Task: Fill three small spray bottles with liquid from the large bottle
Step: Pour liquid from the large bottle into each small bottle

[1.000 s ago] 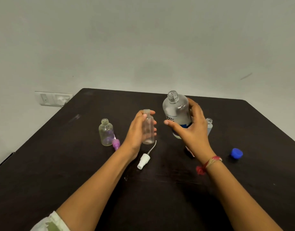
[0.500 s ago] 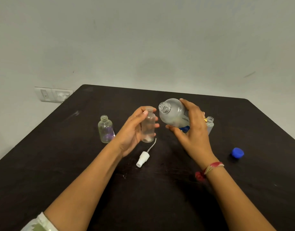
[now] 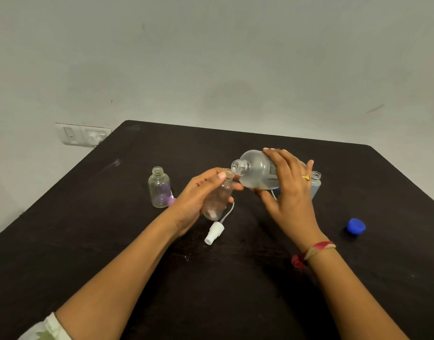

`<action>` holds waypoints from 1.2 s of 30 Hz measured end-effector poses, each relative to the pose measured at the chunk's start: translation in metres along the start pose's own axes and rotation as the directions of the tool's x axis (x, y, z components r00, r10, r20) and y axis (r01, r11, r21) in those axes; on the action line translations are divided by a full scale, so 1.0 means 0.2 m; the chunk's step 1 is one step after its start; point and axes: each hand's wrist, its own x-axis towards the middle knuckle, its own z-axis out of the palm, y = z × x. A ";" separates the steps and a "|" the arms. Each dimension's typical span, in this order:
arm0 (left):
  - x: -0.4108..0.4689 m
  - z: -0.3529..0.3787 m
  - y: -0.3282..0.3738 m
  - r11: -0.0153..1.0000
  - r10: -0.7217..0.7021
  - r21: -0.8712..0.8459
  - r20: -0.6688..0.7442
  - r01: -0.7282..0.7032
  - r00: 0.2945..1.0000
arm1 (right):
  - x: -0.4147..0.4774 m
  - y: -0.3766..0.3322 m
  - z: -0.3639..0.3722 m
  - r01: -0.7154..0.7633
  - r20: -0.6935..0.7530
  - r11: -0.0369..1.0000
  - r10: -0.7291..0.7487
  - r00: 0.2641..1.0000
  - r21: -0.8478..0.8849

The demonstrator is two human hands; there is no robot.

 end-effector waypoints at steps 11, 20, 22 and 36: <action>-0.03 0.02 0.03 0.998 -0.052 -0.037 0.027 0.053 0.998 | 0.02 -0.01 -0.03 0.047 -0.020 0.995 -0.048 0.999 -0.083; -0.03 0.03 0.04 0.997 -0.067 -0.039 0.058 0.069 0.996 | 0.02 0.01 -0.05 0.083 -0.012 0.989 -0.085 0.996 -0.121; -0.03 0.03 0.03 0.997 -0.067 -0.031 0.063 0.069 0.996 | 0.02 0.01 -0.06 0.091 -0.004 0.987 -0.093 0.996 -0.135; -0.02 0.02 0.03 0.995 -0.094 -0.025 0.111 0.097 0.989 | 0.03 0.00 -0.08 0.137 -0.006 0.972 -0.141 0.990 -0.193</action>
